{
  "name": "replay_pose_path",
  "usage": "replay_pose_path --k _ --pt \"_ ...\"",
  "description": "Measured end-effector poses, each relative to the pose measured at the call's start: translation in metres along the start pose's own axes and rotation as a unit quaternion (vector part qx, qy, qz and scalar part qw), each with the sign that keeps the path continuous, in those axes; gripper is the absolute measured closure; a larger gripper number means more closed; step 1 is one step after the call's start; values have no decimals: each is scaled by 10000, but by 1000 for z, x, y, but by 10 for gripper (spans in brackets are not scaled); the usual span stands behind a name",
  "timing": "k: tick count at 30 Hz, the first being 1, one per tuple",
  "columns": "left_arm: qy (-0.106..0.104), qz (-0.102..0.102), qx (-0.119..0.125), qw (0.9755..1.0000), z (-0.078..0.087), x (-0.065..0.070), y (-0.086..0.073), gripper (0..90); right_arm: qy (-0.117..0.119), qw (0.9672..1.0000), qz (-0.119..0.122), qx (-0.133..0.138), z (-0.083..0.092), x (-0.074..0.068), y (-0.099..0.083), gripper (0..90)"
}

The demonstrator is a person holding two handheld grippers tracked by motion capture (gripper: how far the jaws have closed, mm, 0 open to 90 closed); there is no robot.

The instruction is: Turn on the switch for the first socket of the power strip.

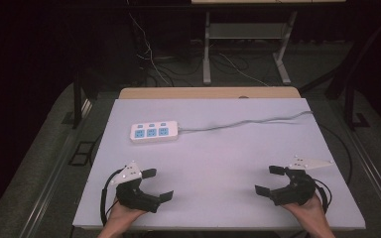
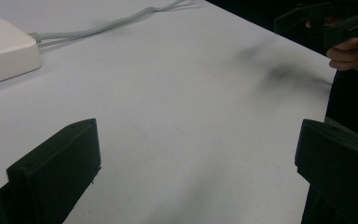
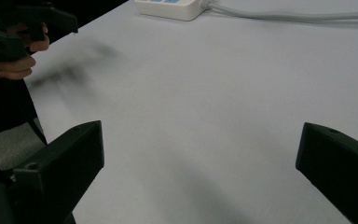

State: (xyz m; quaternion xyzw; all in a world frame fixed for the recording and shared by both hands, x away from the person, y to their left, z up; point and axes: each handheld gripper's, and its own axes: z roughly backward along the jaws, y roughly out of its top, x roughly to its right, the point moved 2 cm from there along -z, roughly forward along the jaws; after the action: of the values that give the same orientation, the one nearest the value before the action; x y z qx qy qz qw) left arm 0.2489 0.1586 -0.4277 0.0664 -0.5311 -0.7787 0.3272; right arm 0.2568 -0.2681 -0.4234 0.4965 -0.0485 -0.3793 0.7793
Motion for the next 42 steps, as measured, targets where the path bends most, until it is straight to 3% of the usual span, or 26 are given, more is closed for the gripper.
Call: replay_pose_path --k 22,31,42 --pt "41 -38 -149 9999 1 -1 3 0 120 9997 -50 -189 0 1 -1 6" --pt "82 75 -98 9999 8 -6 9 1 94 9997 -52 -219 1 3 -1 6" --pt "105 71 -161 9998 8 -12 18 1 81 9996 -34 -273 0 3 -2 6"
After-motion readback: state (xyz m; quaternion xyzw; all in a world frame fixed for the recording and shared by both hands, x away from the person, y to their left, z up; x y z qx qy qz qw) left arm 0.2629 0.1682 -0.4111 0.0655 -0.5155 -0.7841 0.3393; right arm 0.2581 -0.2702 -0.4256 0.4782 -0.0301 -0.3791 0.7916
